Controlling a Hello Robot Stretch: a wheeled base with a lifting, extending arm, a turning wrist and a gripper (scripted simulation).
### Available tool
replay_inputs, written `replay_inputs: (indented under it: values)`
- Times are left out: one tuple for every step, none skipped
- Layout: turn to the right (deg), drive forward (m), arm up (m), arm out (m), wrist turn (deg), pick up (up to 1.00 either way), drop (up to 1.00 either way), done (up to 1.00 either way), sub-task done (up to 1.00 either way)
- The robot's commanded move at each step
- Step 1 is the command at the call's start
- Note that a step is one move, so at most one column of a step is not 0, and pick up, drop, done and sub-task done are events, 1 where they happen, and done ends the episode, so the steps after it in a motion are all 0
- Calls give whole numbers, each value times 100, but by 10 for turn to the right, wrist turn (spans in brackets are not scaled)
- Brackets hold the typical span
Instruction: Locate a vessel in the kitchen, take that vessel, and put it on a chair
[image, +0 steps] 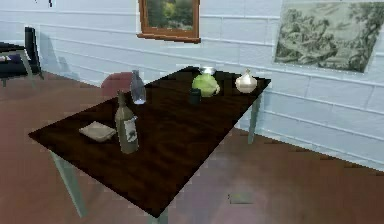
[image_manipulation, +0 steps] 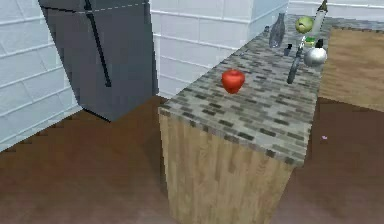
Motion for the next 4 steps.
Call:
replay_inputs:
  values:
    - [240, 0, 0, 0, 0, 0, 0, 0, 0]
    - [0, 100, 0, 0, 0, 0, 0, 0, 0]
    - [180, 0, 0, 0, 0, 0, 0, 0, 0]
    - [0, 5, 0, 0, 0, 0, 0, 0, 0]
